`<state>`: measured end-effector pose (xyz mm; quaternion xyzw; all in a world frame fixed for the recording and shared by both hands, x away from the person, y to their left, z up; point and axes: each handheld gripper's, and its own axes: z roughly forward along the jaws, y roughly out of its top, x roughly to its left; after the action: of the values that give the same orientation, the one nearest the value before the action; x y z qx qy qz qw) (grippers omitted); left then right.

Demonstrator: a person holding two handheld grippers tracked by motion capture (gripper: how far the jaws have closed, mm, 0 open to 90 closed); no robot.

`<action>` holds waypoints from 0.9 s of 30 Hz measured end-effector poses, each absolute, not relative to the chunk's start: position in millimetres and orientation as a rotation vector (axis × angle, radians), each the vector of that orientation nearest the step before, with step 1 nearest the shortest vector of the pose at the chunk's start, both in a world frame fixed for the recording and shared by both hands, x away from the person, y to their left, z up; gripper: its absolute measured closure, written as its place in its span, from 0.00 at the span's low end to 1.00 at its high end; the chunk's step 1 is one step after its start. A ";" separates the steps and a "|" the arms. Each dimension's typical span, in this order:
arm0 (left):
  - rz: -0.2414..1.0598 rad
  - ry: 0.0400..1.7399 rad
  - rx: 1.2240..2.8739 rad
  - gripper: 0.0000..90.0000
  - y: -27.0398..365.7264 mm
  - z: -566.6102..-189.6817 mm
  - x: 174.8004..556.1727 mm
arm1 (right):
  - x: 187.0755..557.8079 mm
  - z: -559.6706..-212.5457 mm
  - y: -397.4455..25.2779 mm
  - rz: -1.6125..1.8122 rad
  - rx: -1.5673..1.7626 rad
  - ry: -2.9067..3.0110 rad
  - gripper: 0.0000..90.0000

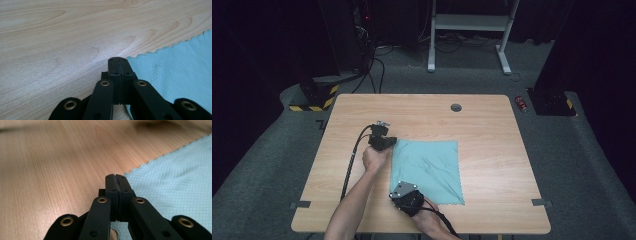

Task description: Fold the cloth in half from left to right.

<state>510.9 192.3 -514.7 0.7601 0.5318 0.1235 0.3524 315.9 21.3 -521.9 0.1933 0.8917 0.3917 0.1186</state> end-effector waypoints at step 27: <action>0.308 1.359 1.935 1.00 205.5 -491.2 514.8 | 318.2 -494.3 20.9 1.294 0.581 2.560 1.00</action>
<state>514.8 205.5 -491.2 0.7539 0.5297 0.1200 0.3695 318.2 20.9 -494.3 0.1974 0.8696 0.4397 0.1072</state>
